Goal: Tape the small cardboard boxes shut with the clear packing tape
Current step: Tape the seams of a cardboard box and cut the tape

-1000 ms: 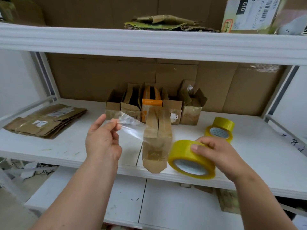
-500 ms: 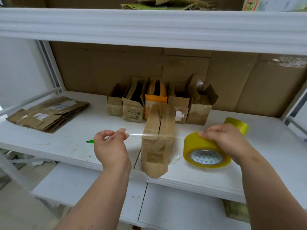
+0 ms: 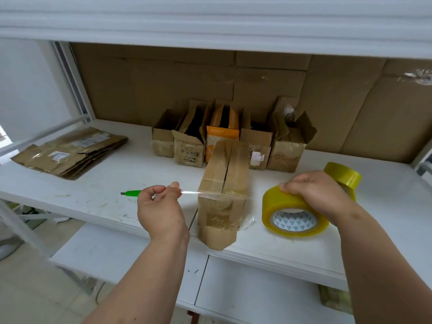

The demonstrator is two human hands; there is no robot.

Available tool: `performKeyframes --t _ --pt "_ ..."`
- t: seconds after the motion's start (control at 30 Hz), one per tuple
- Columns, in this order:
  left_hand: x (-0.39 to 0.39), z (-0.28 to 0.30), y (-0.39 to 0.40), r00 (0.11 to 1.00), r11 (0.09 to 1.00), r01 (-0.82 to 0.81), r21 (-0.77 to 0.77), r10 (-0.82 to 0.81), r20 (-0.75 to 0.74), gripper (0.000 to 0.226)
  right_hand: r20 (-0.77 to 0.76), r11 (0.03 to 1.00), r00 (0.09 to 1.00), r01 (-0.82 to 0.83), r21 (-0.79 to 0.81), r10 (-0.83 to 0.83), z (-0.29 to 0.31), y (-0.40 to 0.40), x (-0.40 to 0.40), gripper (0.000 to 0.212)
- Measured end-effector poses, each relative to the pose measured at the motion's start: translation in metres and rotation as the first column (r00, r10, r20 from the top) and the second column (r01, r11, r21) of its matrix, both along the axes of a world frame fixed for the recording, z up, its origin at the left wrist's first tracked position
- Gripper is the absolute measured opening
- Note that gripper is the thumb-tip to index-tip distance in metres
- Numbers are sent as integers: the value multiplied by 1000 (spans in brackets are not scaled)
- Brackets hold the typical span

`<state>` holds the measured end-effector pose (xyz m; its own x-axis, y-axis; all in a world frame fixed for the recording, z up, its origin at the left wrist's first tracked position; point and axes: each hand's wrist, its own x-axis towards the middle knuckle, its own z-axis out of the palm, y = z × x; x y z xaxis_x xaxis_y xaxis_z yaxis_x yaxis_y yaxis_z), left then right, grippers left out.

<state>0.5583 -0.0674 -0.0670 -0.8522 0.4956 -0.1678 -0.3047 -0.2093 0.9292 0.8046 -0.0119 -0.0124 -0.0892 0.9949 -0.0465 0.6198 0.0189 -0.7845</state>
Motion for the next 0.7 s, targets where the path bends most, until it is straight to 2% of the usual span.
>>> performKeyframes --t 0.17,0.33,0.47,0.57,0.67,0.7 --pt "-1 -14 5 1000 993 20 -112 -19 8 23 136 998 989 -51 -38 56 -10 4 -7 33" --pt "-2 -26 3 985 950 126 -285 -155 -81 17 360 994 926 -108 -29 112 -19 7 -22 35" --pt "3 -17 1 911 872 272 -407 -369 -182 27 505 989 853 -146 -11 132 -21 8 -39 38" --pt "-4 -12 5 841 809 328 -487 -485 -240 37 543 985 828 -174 11 141 -22 9 -48 41" --pt "-9 -11 7 759 789 369 -492 -561 -329 17 542 983 827 -181 12 146 -22 9 -51 44" --pt "-8 -11 6 721 787 391 -477 -584 -373 18 542 983 827 -184 13 148 -23 9 -51 43"
